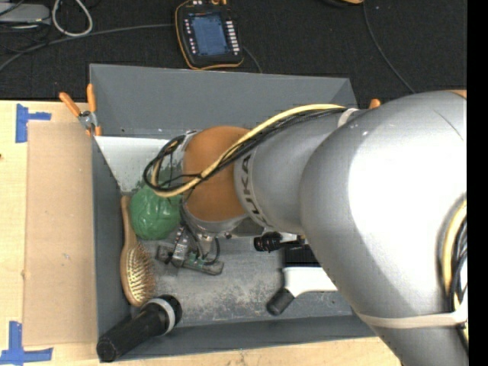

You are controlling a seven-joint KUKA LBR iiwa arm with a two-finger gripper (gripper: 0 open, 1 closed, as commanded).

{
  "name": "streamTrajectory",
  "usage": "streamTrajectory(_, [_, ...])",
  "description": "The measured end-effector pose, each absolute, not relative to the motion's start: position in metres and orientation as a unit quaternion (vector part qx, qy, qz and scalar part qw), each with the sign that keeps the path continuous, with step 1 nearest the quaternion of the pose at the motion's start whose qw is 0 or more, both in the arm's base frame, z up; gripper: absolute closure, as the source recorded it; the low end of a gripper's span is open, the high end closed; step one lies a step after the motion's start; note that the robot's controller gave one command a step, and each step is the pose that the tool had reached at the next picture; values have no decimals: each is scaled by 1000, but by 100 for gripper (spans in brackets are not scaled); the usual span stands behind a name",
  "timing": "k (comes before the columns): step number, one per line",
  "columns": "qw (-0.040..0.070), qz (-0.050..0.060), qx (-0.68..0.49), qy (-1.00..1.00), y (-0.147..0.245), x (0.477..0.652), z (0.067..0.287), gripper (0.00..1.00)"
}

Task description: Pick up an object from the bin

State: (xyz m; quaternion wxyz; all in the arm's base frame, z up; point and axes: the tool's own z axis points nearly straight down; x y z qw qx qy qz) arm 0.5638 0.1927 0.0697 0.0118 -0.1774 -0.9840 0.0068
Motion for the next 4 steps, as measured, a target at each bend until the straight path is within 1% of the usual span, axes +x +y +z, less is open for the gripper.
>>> streamTrajectory(1, [12,7,-178,-984,193,564,70,100])
streamTrajectory(2, [16,9,-178,-984,192,561,92,100])
streamTrajectory(3, [13,7,-178,-984,193,563,128,100])
streamTrajectory(4, [12,6,-177,-984,193,564,153,100])
